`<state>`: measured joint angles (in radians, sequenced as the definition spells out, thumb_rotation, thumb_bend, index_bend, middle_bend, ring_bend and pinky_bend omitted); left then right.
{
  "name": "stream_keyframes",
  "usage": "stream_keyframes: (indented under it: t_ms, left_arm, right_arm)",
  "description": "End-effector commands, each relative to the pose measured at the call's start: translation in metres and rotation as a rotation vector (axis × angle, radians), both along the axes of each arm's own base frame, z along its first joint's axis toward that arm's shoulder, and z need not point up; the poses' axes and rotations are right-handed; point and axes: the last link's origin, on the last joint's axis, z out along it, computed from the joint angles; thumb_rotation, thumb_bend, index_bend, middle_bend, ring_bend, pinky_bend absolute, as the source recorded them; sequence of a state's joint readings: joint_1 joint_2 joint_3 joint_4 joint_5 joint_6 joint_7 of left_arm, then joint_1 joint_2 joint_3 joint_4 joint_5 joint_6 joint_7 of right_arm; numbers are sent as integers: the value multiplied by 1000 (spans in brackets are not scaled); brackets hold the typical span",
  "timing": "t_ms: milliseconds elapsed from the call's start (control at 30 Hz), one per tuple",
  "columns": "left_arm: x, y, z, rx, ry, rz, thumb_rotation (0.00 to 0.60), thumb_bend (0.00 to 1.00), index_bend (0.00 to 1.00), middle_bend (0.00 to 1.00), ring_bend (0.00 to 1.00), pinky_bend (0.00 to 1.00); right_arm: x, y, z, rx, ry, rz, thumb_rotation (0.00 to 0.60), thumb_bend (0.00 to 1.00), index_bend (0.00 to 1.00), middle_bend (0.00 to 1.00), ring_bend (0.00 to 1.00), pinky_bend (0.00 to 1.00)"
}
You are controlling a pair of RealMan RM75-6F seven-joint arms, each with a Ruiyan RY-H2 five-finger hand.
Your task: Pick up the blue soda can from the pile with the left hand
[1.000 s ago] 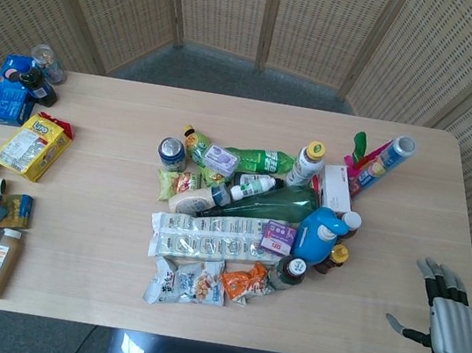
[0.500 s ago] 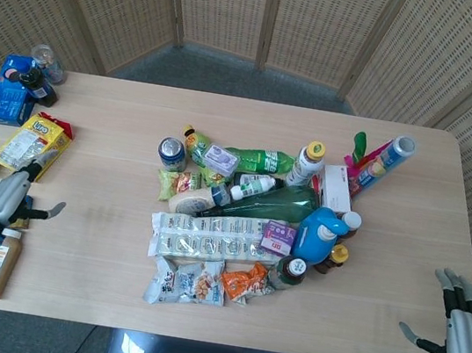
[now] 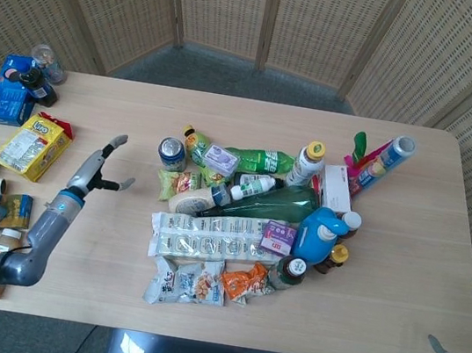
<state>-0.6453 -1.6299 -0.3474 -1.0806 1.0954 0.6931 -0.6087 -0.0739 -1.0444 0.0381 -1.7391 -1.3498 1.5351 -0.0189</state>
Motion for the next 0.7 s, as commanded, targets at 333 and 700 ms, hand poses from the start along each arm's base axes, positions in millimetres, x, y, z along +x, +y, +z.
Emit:
stream_keyframes:
  t_ms: [333, 700]
  left_arm:
    - [54, 44, -67, 13, -171, 30, 600, 338, 0, 0, 0, 0]
    - [80, 56, -96, 11, -201, 44, 600, 338, 17, 1, 3, 0]
  right_arm:
    - [-5, 10, 16, -41, 22, -62, 491, 35, 0, 0, 0, 0]
    - [-7, 29, 33, -86, 46, -130, 493, 35, 0, 0, 0, 0]
